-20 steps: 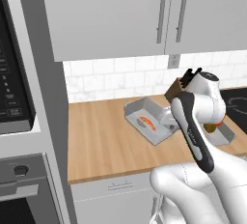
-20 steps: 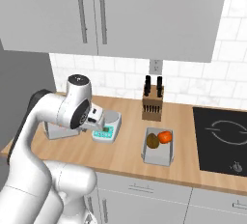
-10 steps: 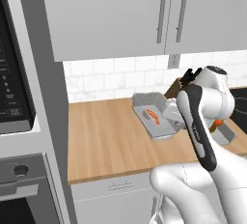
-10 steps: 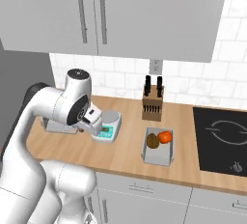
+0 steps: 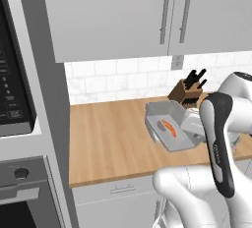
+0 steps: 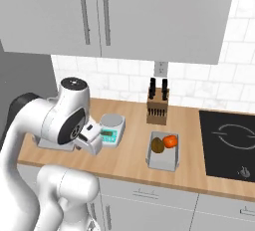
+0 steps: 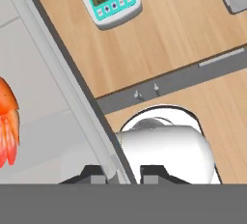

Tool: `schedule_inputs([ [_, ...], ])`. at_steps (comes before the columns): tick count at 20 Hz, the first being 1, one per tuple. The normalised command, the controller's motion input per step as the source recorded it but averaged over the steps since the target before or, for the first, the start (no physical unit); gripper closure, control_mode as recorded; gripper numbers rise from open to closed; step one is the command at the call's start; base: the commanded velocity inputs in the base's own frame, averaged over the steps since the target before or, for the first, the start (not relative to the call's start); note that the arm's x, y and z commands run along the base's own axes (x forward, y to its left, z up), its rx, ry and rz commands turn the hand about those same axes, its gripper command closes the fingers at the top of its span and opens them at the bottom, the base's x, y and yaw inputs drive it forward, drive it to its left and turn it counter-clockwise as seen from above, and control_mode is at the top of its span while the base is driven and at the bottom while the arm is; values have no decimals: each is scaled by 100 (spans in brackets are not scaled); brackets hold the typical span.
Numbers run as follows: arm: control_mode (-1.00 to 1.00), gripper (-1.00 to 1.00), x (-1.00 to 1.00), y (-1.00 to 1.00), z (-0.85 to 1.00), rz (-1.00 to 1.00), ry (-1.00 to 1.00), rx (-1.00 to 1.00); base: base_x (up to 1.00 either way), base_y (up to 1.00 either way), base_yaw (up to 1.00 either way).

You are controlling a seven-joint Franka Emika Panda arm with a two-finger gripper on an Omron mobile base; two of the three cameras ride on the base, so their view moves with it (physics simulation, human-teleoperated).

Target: Take the meat container that has the shrimp and place it on the second highest rack of the freezer. Then take the vegetable container that has the avocado and squash and place it on the highest rack of the freezer.

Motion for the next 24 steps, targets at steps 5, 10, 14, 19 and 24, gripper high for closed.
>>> schedule_inputs([
  [5, -100, 100, -42, 0, 0, 0, -1, 0, 0, 0, 0],
  [10, -100, 100, -39, 0, 6, 0, 0, 0, 0, 0, 0],
  [14, -100, 100, 0, 0, 9, -1, -2, 0, 0, 0, 0],
  [19, -100, 100, 0, 0, 2, 0, 0, 0, 0, 0, 0],
  [24, -100, 100, 0, 0, 0, 0, 0, 0, 0, 0, 0],
])
